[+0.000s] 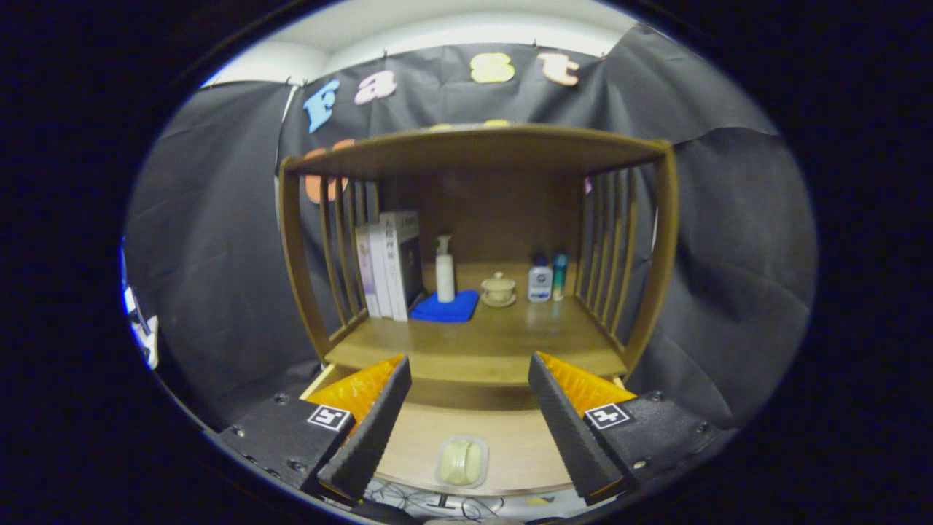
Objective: Pull open the drawer, take out the items inside it, and place them on the countertop above the cabinet.
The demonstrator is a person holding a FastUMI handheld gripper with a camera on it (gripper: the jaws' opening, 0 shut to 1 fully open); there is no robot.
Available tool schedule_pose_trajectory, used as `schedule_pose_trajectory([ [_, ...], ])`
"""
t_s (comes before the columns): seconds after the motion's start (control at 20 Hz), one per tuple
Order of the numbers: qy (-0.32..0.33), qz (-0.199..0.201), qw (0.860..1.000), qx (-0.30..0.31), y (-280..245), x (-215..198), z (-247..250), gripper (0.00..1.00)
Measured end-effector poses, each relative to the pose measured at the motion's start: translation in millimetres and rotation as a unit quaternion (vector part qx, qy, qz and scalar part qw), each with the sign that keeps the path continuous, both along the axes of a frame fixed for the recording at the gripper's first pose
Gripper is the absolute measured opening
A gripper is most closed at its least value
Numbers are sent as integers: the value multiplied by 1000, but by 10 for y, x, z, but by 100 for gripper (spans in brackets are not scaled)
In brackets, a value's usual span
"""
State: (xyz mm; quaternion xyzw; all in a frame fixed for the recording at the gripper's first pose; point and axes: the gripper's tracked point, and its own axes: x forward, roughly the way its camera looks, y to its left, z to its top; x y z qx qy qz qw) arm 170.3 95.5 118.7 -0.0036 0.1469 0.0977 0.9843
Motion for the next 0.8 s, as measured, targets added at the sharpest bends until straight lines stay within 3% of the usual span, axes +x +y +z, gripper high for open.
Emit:
schedule_pose_trajectory([
  [0.15,77,2,997,-14,119,381,-347,100],
  [0.35,188,-11,982,-28,140,623,-950,100],
  [0.8,394,-7,917,-57,215,371,-2000,91],
])
